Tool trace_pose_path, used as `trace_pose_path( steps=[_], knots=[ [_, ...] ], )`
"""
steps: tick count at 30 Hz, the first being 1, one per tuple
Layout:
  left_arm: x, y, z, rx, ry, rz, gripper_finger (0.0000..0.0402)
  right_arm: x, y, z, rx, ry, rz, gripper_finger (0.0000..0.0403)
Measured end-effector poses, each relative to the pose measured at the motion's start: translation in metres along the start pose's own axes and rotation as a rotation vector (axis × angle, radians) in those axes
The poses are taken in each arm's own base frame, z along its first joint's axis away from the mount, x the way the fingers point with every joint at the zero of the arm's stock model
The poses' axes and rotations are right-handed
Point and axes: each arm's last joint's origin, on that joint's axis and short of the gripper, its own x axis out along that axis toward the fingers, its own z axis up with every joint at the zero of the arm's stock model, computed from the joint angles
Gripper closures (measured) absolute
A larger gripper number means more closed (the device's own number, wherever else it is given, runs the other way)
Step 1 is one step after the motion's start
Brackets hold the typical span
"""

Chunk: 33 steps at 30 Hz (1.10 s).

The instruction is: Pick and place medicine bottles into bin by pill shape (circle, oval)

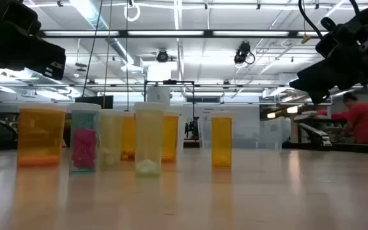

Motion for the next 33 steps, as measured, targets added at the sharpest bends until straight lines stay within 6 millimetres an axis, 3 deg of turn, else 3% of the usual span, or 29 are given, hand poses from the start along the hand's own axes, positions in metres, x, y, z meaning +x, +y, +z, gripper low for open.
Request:
trace_pose_path(
  steps=[33],
  knots=[
    [0.0000,0.0000,0.0000,0.000,0.000,0.000,0.0373,0.0000,0.0001,0.0002,0.000,-0.001,0.000,0.0235]
  ],
)
